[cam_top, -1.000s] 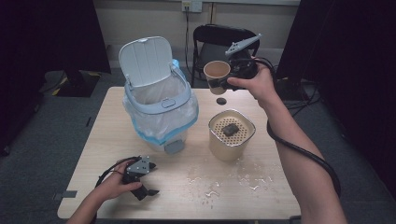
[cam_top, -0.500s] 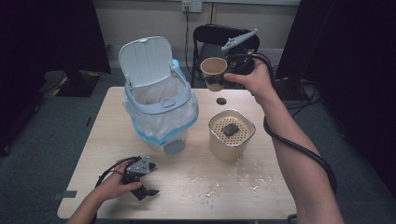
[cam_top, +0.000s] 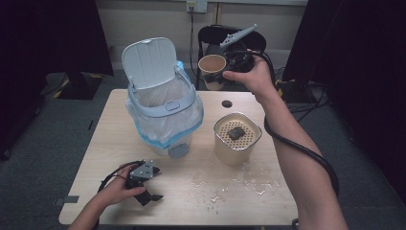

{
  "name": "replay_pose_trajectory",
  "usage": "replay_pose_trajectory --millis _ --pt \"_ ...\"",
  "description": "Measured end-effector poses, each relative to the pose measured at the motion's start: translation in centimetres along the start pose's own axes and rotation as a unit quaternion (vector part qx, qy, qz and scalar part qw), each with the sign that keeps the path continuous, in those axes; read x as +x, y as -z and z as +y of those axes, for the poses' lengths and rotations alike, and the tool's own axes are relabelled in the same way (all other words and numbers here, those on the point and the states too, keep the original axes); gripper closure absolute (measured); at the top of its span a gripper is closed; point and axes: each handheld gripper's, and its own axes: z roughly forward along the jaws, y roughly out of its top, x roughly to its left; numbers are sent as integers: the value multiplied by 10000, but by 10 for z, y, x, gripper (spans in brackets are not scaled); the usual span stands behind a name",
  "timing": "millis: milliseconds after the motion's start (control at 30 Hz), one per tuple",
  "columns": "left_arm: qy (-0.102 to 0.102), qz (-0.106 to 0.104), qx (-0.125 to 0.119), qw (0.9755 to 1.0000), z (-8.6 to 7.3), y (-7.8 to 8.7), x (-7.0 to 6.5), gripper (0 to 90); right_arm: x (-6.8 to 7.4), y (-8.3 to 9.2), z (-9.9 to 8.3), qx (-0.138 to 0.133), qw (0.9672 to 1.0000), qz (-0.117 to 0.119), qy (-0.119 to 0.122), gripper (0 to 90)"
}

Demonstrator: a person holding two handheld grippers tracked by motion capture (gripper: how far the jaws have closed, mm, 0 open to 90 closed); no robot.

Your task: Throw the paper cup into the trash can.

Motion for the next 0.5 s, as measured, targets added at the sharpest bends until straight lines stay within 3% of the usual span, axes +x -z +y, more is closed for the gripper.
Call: replay_pose_trajectory --millis 500 --pt "-32 14 5 10000 0 0 0 0 11 -14 24 -74 9998 105 136 278"
